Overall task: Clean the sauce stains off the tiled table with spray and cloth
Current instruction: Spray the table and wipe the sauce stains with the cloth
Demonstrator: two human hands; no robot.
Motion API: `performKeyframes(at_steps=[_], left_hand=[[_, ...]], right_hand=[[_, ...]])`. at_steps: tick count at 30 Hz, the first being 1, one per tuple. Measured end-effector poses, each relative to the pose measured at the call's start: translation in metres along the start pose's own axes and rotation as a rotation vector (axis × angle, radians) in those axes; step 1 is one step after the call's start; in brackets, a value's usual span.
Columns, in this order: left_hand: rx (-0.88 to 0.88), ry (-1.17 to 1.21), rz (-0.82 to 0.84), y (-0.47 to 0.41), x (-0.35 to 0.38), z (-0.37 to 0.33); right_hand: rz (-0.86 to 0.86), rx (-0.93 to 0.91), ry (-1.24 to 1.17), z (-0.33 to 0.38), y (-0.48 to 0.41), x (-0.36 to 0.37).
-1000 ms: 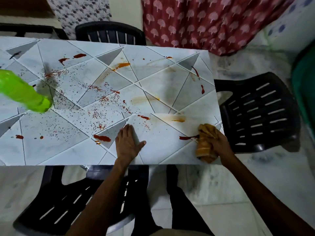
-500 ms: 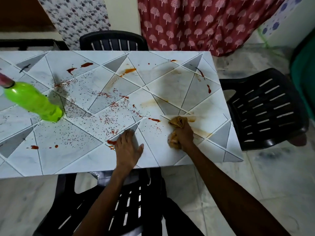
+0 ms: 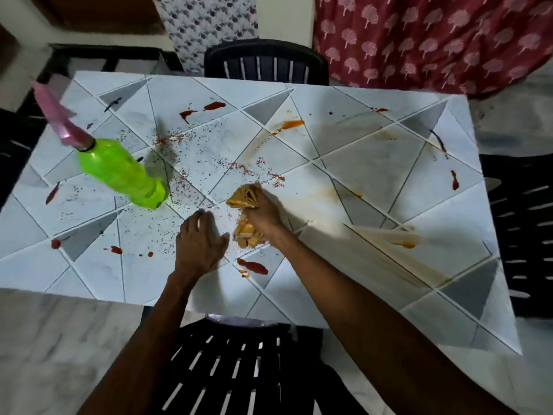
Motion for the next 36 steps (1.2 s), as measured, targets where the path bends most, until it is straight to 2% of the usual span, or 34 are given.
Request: performKeyframes(at_steps=[3,7,11,16,18,21,23,25,27,30,34,36], left_hand=[[-0.009,0.002,0.064,-0.001,0.003,0.014],[0.054,0.013,0.062,-0.003,0.0,0.022],[0.095,0.043,0.059,-0.008,0.001,0.036],[0.235,0.011,0.057,-0.021,-0.001,0.047],[0.266,-0.001,0.071,-0.03,0.0,0.05],[0.288,0.015,0.118,-0.04,0.003,0.05],[0.295,0.04,0.128,-0.044,0.003,0.049],[0.303,0.061,0.118,-0.046,0.004,0.049],[0.308,0.072,0.09,-0.047,0.004,0.051],[0.31,0.093,0.052,-0.046,0.006,0.052],[0.317,0.12,0.042,-0.042,0.006,0.053],[0.317,0.136,0.056,-0.042,0.004,0.054]], right_hand=[[0.099,0.032,-0.13,-0.001,0.006,-0.01],[0.002,-0.015,-0.321,-0.01,0.043,-0.07],[-0.275,-0.027,-0.335,-0.02,0.096,-0.138],[-0.7,0.114,-0.22,-0.055,0.13,-0.187],[-0.774,0.184,-0.174,-0.068,0.116,-0.193],[-0.788,0.257,-0.174,-0.105,0.055,-0.199],[-0.785,0.22,-0.191,-0.11,-0.001,-0.192],[-0.76,0.179,-0.16,-0.066,-0.03,-0.157],[-0.686,0.145,-0.049,-0.012,-0.045,-0.108],[-0.486,0.024,0.101,0.058,-0.05,-0.027],[-0.251,-0.054,0.202,0.078,-0.047,0.042],[-0.205,-0.066,0.194,0.08,-0.036,0.048]])
Point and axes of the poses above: each hand's wrist, its own y-axis away from the middle knuckle, its own x-axis out of the palm, z = x × y, the point moved 7 cm from there along -y, towards the middle knuckle
